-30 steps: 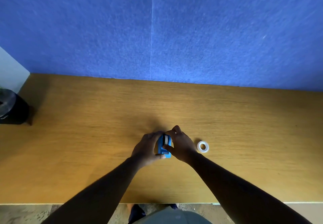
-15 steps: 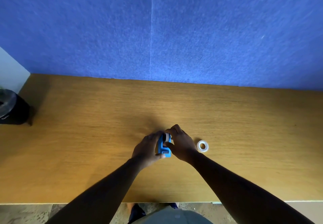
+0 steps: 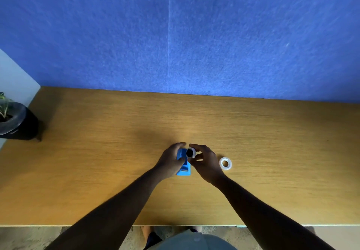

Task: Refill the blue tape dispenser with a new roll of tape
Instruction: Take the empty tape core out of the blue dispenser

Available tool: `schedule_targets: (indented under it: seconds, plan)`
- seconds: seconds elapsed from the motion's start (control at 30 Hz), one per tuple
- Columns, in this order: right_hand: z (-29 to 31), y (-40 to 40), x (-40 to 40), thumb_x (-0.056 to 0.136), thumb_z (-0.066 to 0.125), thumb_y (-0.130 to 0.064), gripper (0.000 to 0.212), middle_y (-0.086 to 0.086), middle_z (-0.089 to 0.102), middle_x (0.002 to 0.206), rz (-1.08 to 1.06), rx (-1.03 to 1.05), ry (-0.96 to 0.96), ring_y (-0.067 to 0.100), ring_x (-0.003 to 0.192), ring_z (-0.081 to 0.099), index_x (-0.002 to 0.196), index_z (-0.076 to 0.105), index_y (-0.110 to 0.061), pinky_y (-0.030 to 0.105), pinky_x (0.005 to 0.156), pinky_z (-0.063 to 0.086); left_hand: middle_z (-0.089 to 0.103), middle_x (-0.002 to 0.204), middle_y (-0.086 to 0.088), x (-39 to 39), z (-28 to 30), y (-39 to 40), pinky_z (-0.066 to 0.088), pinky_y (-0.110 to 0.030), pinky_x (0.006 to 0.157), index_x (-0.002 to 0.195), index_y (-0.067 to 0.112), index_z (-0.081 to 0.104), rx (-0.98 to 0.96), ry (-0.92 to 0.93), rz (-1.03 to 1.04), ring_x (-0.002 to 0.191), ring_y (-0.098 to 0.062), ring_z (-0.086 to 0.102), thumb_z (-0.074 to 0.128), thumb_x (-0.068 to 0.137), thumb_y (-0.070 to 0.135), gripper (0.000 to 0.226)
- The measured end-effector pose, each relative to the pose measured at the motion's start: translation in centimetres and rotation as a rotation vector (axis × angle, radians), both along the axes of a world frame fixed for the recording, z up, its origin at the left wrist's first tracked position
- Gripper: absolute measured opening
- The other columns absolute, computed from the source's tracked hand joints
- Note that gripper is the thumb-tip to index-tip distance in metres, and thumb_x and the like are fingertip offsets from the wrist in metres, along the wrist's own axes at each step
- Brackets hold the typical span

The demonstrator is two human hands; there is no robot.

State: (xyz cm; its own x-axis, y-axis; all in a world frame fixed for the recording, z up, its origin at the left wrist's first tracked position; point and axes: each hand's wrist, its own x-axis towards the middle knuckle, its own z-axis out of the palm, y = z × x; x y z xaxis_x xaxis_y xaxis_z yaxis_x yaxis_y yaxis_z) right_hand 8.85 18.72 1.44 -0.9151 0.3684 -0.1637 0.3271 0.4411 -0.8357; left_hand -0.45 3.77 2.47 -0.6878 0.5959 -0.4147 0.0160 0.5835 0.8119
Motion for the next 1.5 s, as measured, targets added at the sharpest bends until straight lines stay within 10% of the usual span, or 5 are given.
schedule_targets:
  seconds: [0.33,0.9,1.5]
  plan:
    - [-0.7,0.6,1.3,0.088,0.077,-0.003,0.050,-0.003,0.065,0.123,-0.076,-0.166,0.042,0.013,0.111,0.069,0.133,0.066,-0.021,0.036,0.088,0.064,0.072,0.101,0.001,1.2,0.2,1.7,0.061,-0.036,0.086,0.105,0.017,0.070,0.084,-0.102,0.258,0.096,-0.017,0.071,0.073,0.091,0.021,0.015]
    - [-0.8,4.4,3.0,0.093,0.077,-0.023,0.018,-0.008,0.078,0.096,-0.263,-0.300,-0.086,0.018,0.085,0.077,0.110,0.079,-0.020,0.045,0.083,0.065,0.074,0.098,-0.022,3.1,-0.6,5.9,0.063,-0.040,0.085,0.097,0.002,0.071,0.175,-0.326,0.391,0.090,-0.033,0.077,0.077,0.085,-0.001,0.014]
    - [0.1,11.5,-0.7,0.081,0.085,-0.022,0.015,-0.005,0.080,0.084,-0.354,-0.088,-0.176,0.016,0.082,0.075,0.096,0.083,-0.020,0.040,0.079,0.062,0.078,0.084,-0.007,0.4,-0.1,13.7,0.065,-0.035,0.075,0.087,0.009,0.075,0.047,-0.221,0.436,0.076,-0.016,0.077,0.086,0.077,0.002,0.017]
